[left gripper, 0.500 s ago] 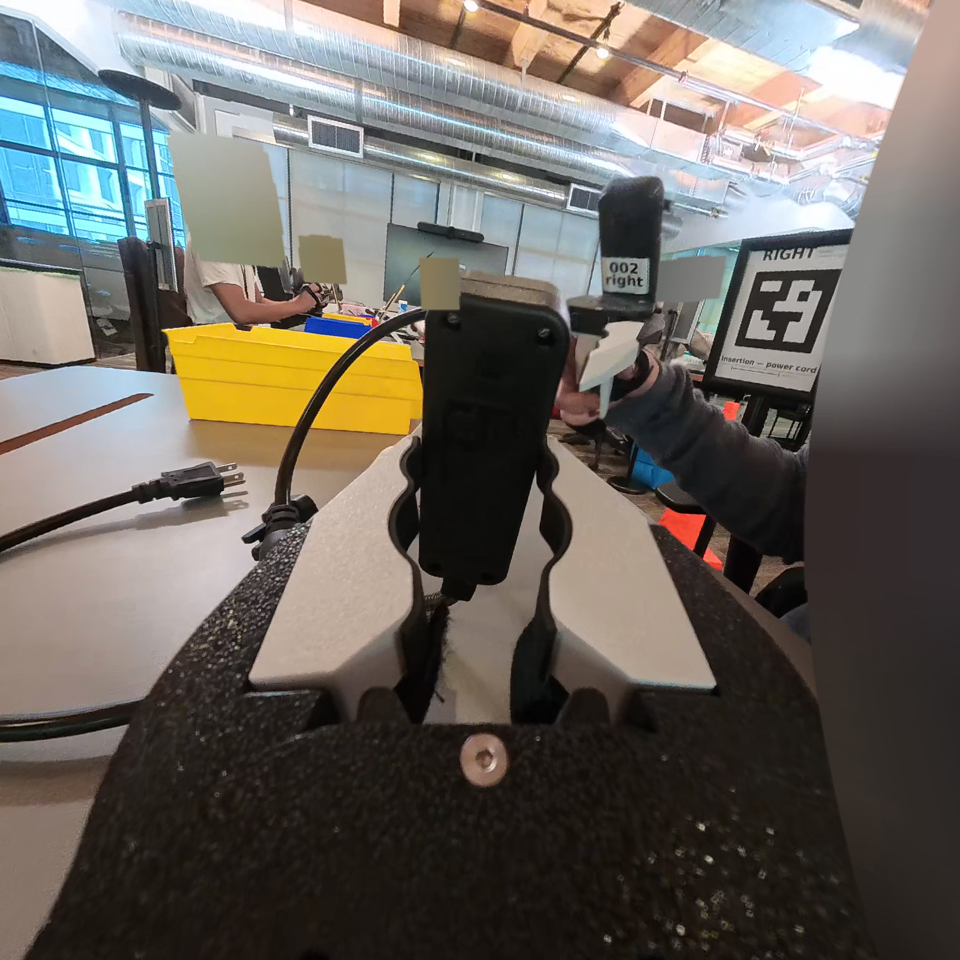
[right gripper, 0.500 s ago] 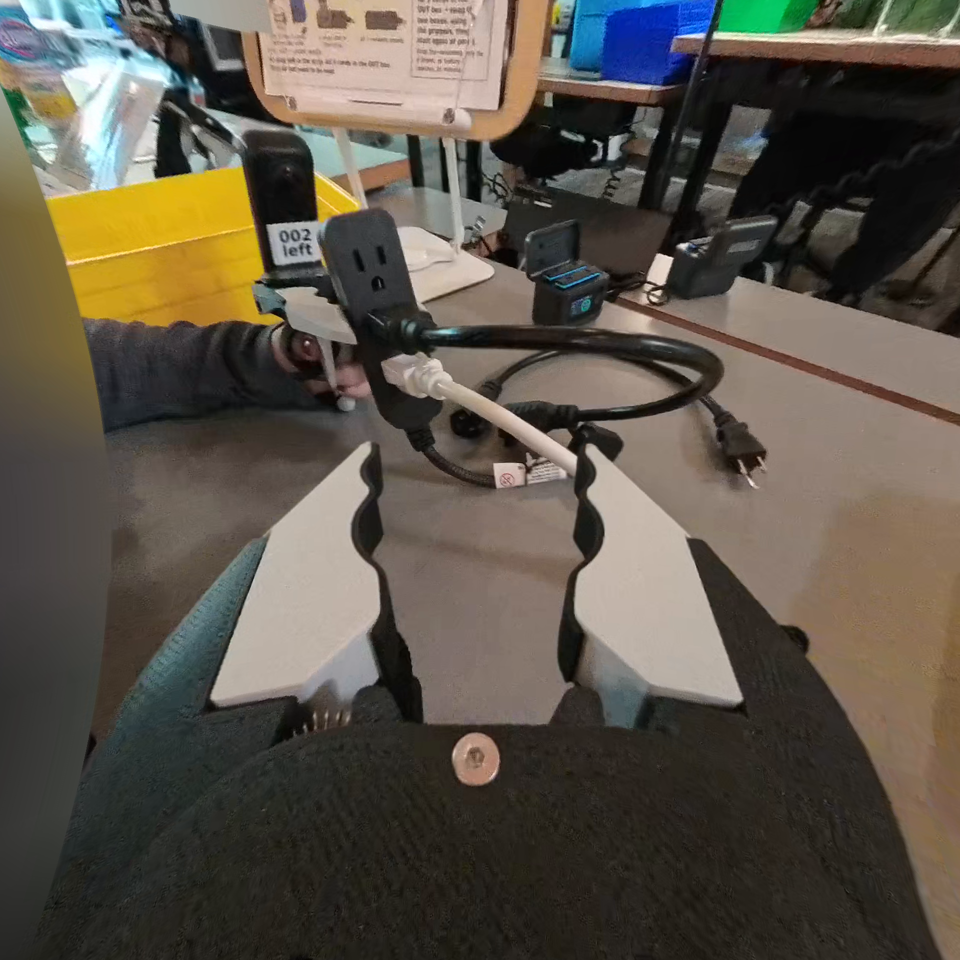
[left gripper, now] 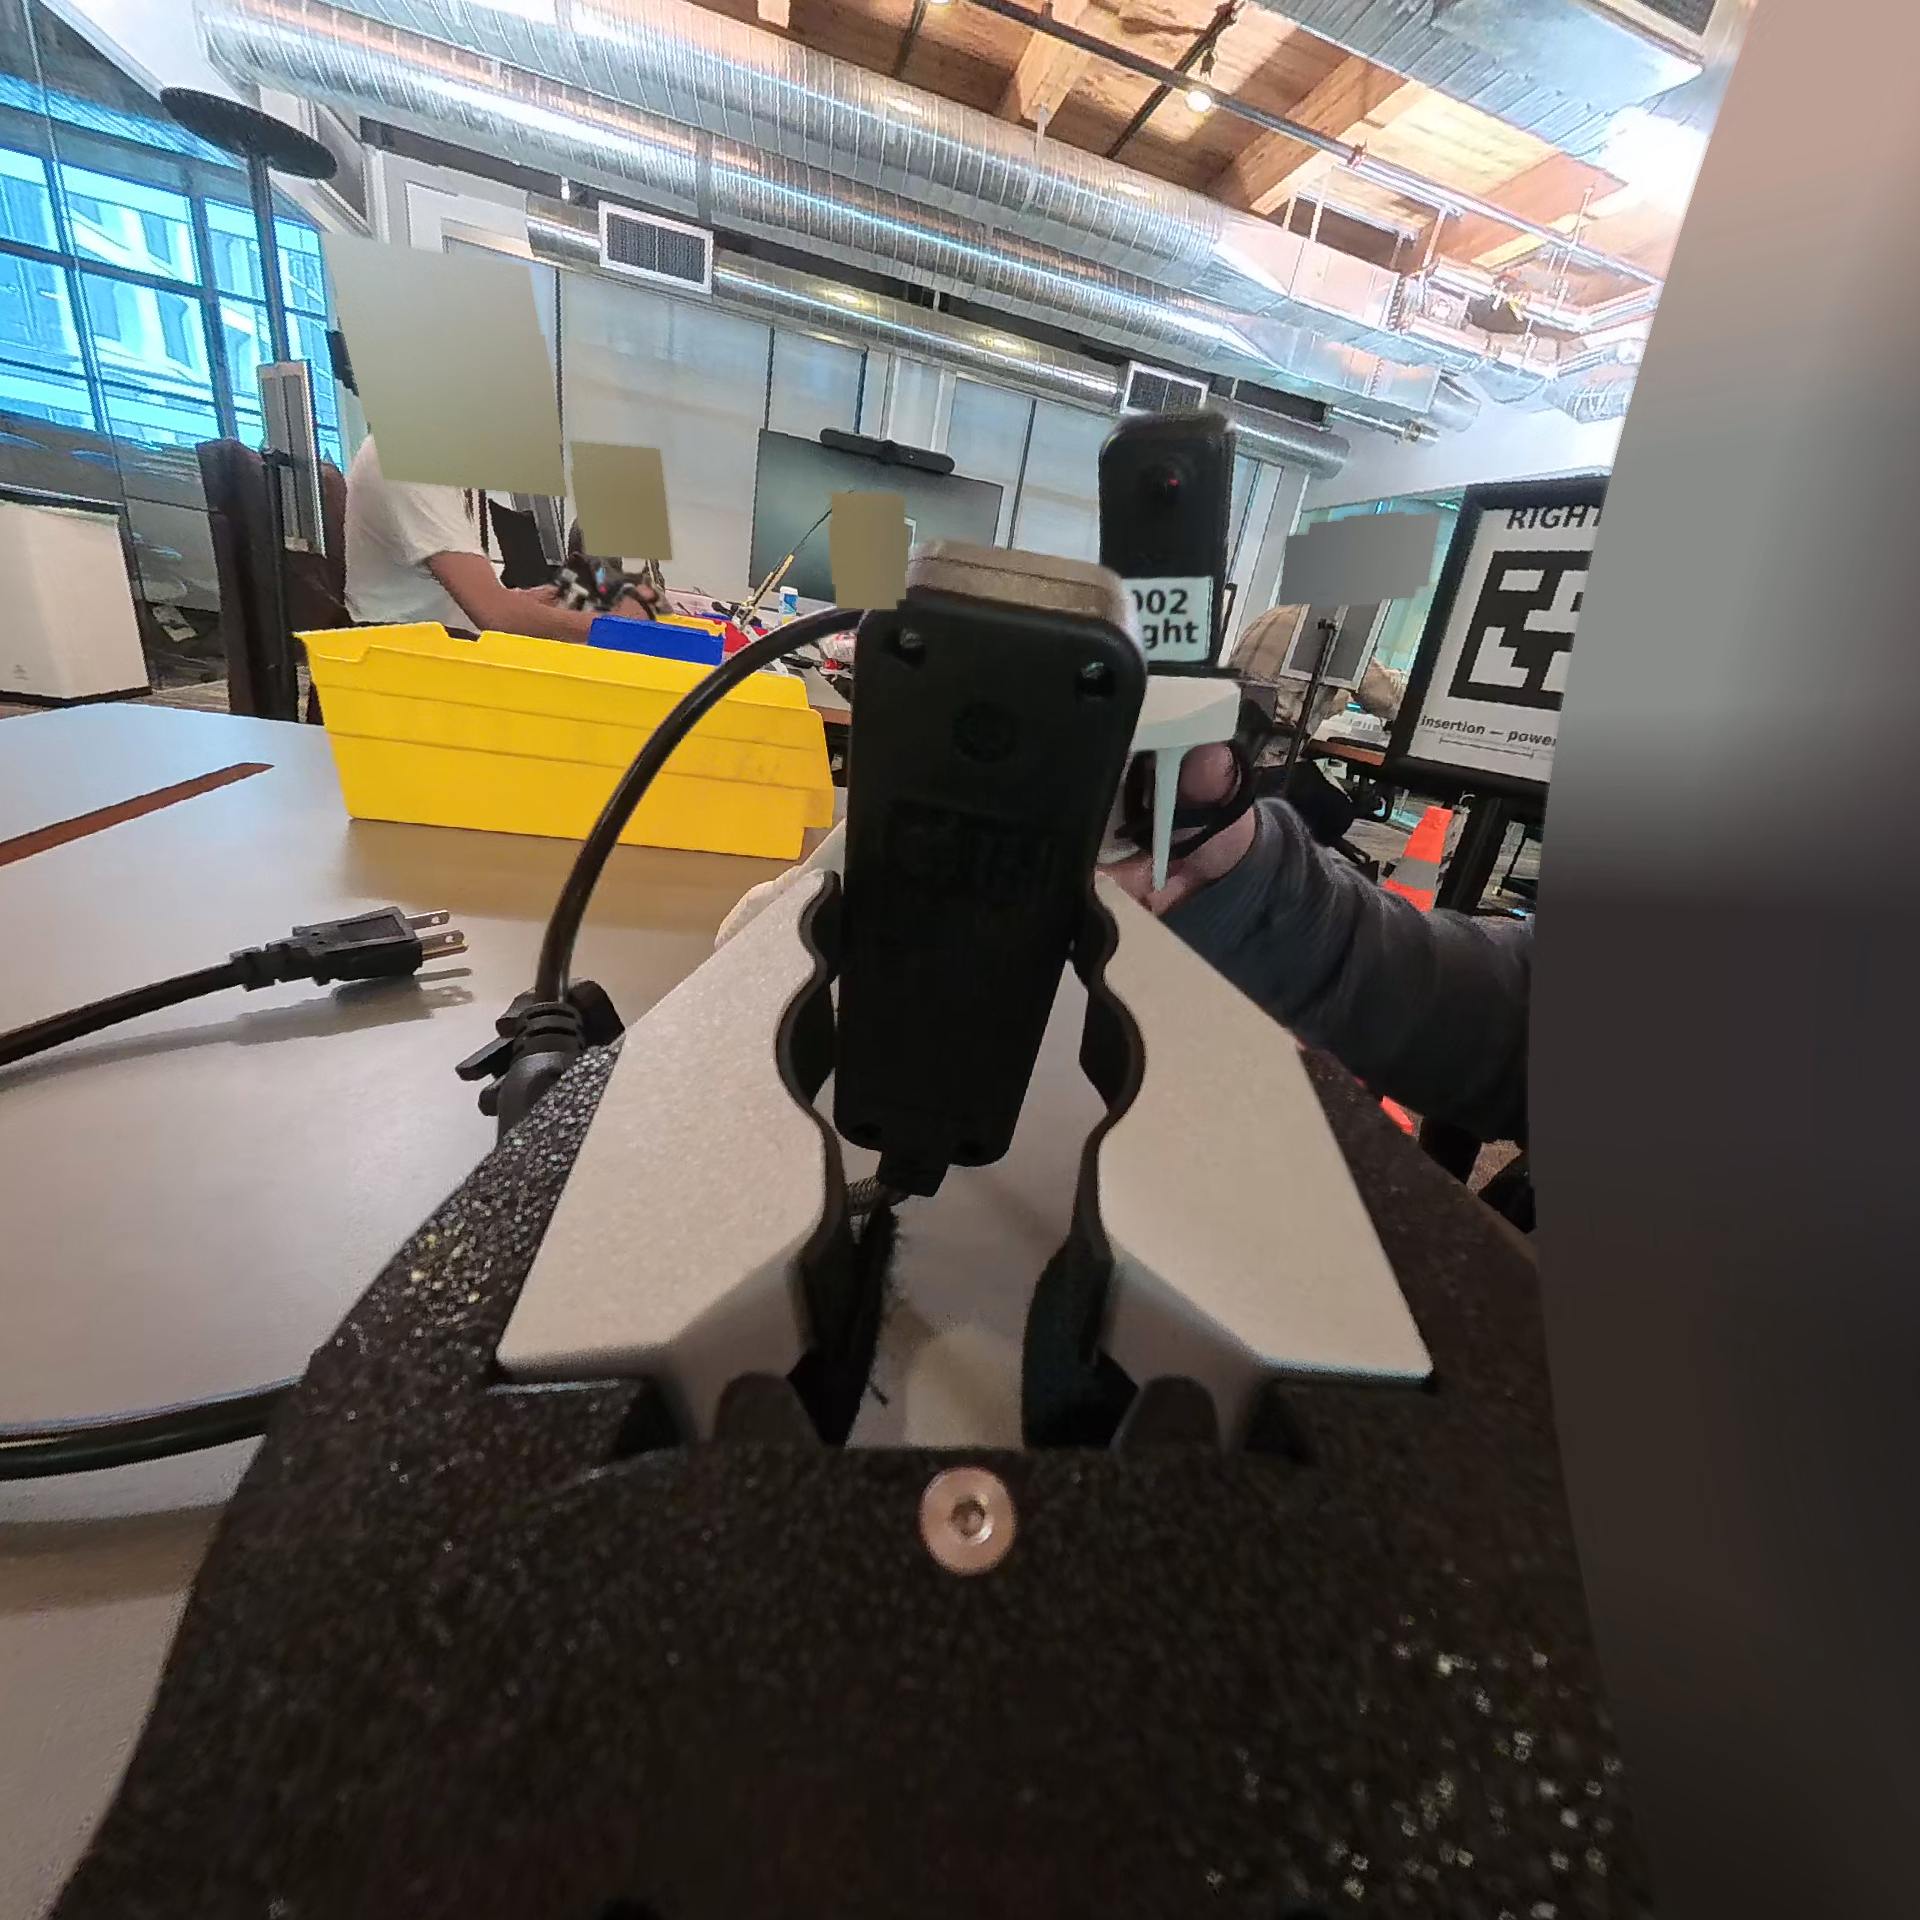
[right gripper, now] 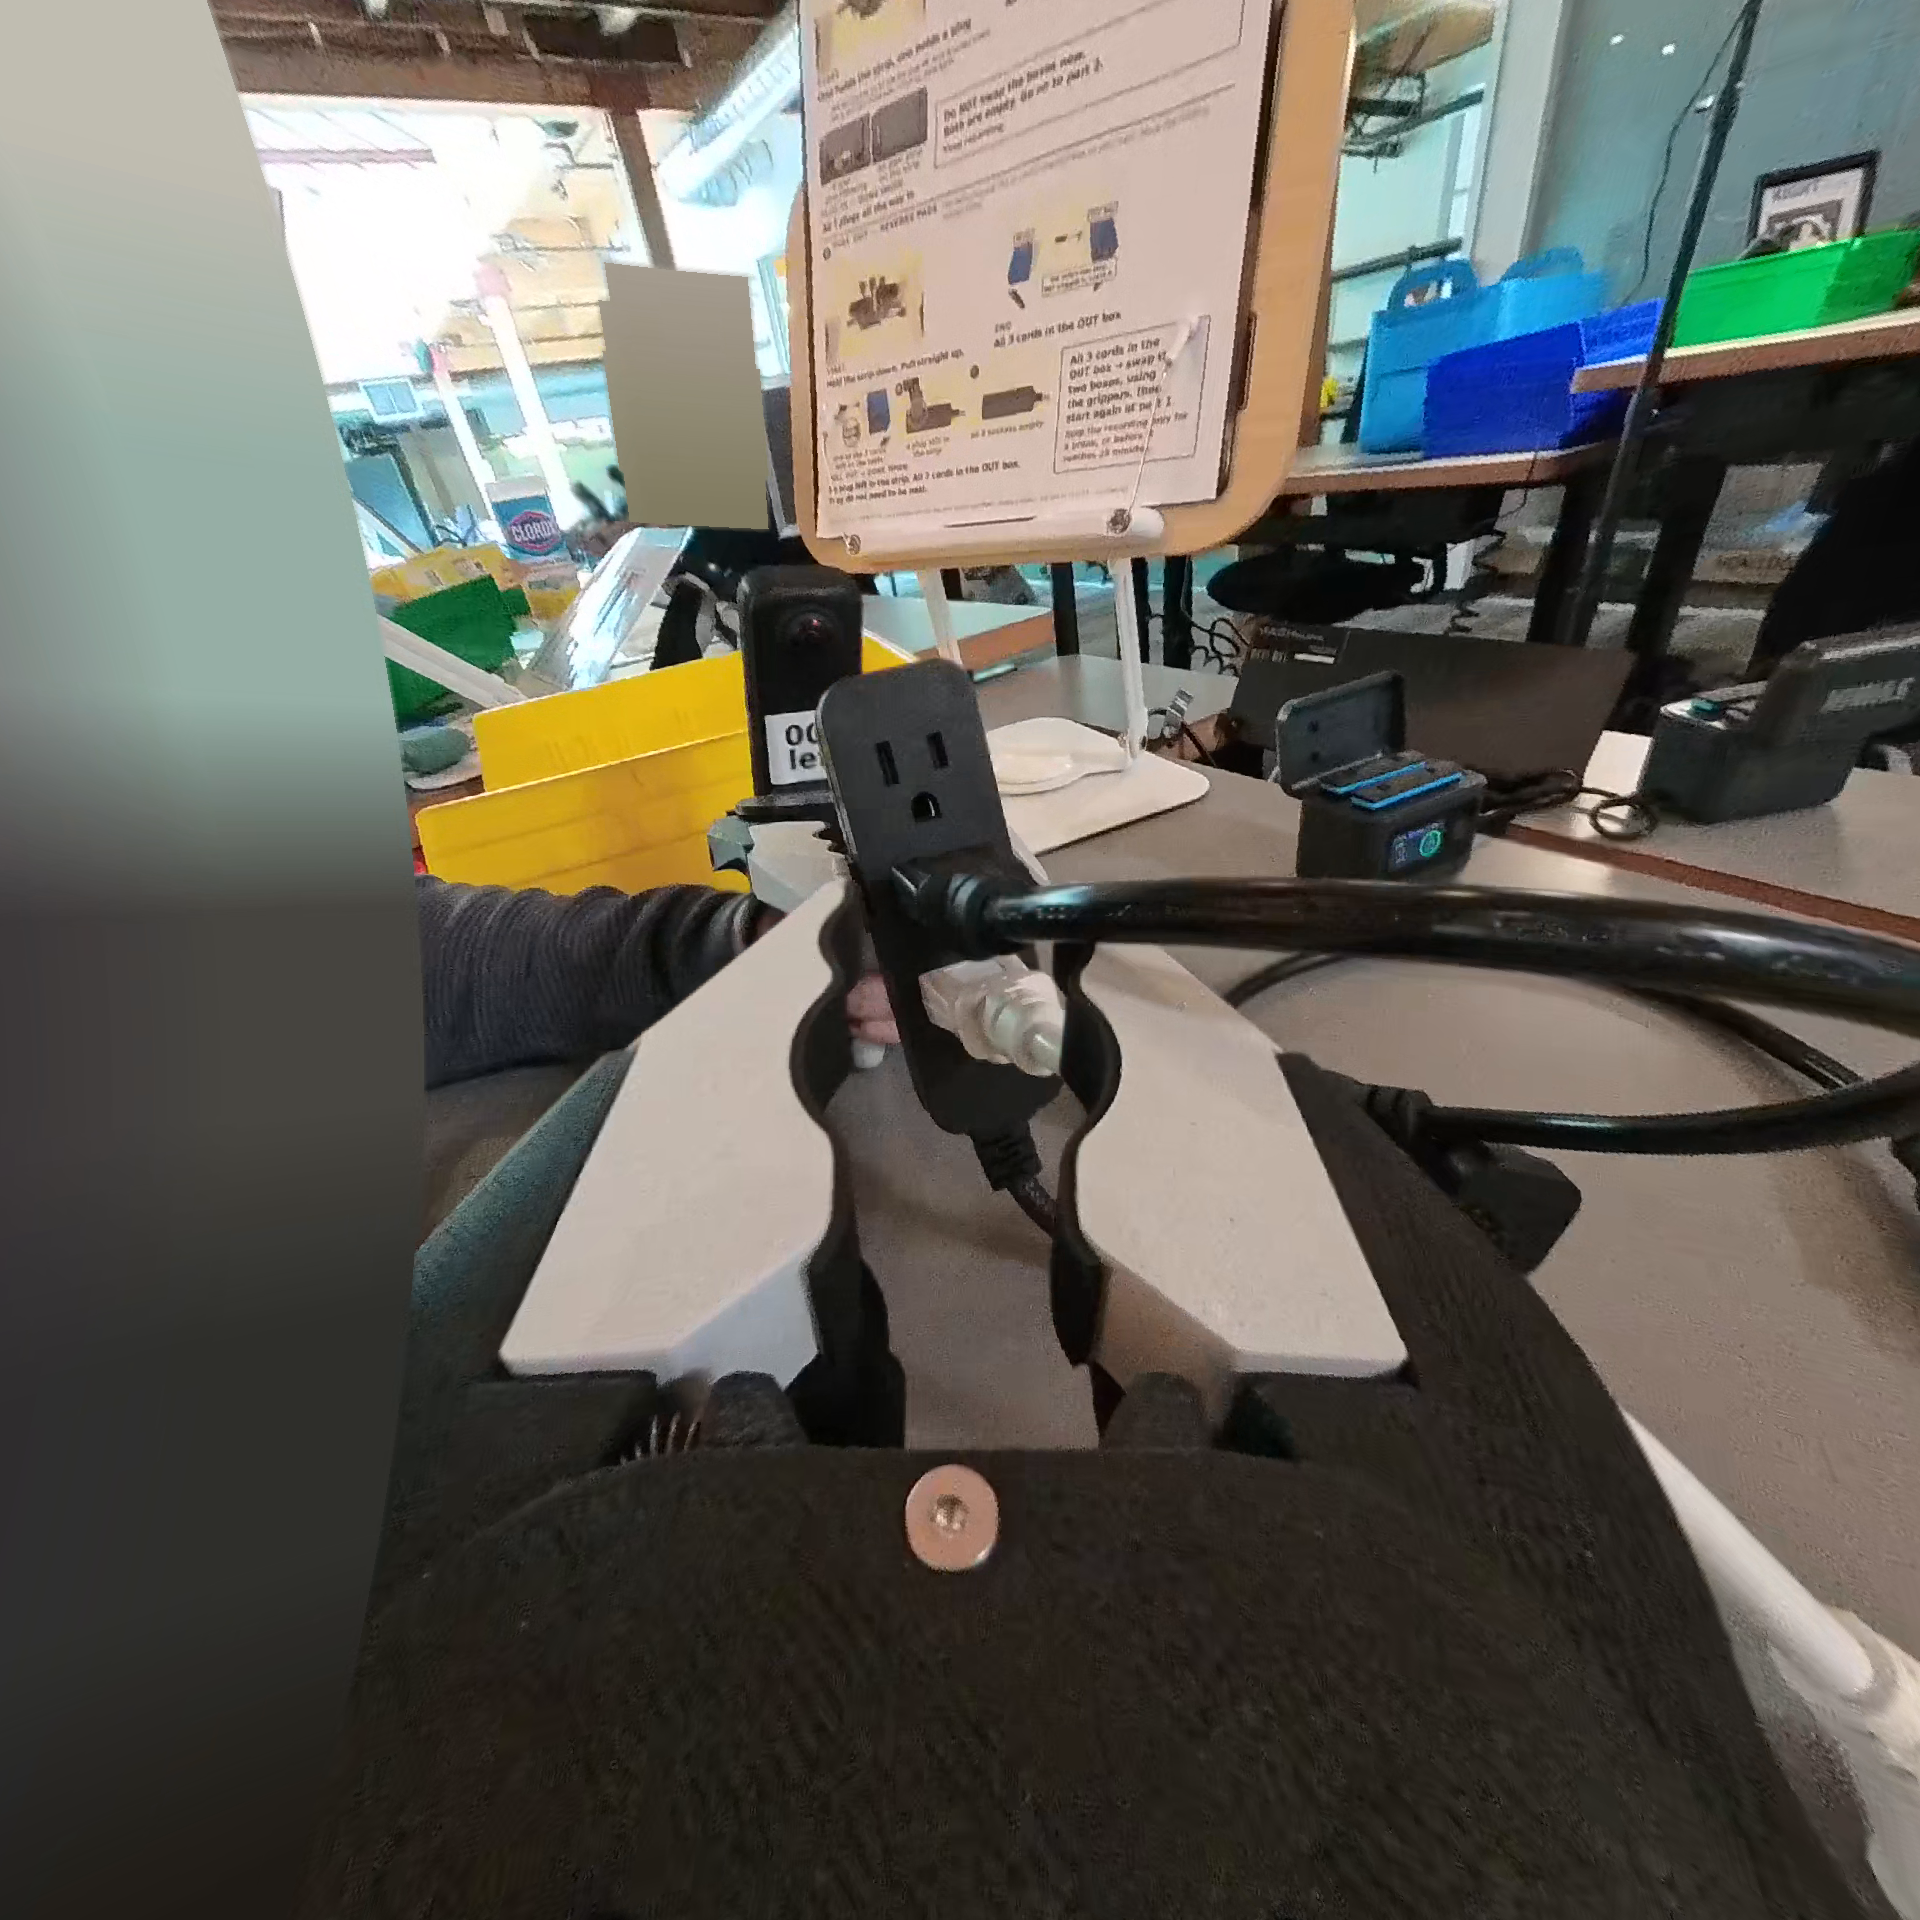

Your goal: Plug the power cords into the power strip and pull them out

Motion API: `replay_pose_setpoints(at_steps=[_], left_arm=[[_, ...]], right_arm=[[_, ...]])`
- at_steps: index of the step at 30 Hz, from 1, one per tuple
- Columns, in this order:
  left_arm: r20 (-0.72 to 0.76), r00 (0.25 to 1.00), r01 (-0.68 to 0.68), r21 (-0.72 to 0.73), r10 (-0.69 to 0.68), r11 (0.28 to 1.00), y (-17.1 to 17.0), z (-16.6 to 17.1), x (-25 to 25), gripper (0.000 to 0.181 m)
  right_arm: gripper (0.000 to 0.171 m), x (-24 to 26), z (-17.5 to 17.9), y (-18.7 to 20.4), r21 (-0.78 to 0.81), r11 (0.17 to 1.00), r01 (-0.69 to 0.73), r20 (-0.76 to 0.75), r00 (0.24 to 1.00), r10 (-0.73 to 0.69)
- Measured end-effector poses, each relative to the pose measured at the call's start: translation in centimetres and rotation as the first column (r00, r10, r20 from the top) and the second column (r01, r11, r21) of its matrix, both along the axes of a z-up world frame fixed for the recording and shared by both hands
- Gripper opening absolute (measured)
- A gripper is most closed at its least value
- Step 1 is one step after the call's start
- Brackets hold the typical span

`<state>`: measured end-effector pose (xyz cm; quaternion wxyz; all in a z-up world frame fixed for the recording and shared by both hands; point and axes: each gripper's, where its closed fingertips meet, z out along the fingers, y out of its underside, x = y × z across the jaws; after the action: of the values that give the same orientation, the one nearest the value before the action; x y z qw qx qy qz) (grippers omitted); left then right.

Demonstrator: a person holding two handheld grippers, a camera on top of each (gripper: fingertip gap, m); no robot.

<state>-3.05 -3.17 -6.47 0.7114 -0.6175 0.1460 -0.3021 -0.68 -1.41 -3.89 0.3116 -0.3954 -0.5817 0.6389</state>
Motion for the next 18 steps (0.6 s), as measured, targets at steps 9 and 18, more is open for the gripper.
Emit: replay_pose_setpoints(at_steps=[9, 18], left_arm=[[-0.014, 1.0, 0.01, -0.002, -0.01, 1.0, -0.1, -0.1, 0.2, 0.043], [-0.074, 0.997, 0.019, 0.008, -0.018, 1.0, -0.2, -0.4, 1.0, 0.042]], right_arm=[[0.039, 0.3, -0.2, -0.3, 0.104, 0.995, -0.011, -0.056, 0.998, 0.017], [0.016, 1.8, -1.3, 1.6, 0.516, 0.853, 0.081, 0.024, 0.994, -0.11]])
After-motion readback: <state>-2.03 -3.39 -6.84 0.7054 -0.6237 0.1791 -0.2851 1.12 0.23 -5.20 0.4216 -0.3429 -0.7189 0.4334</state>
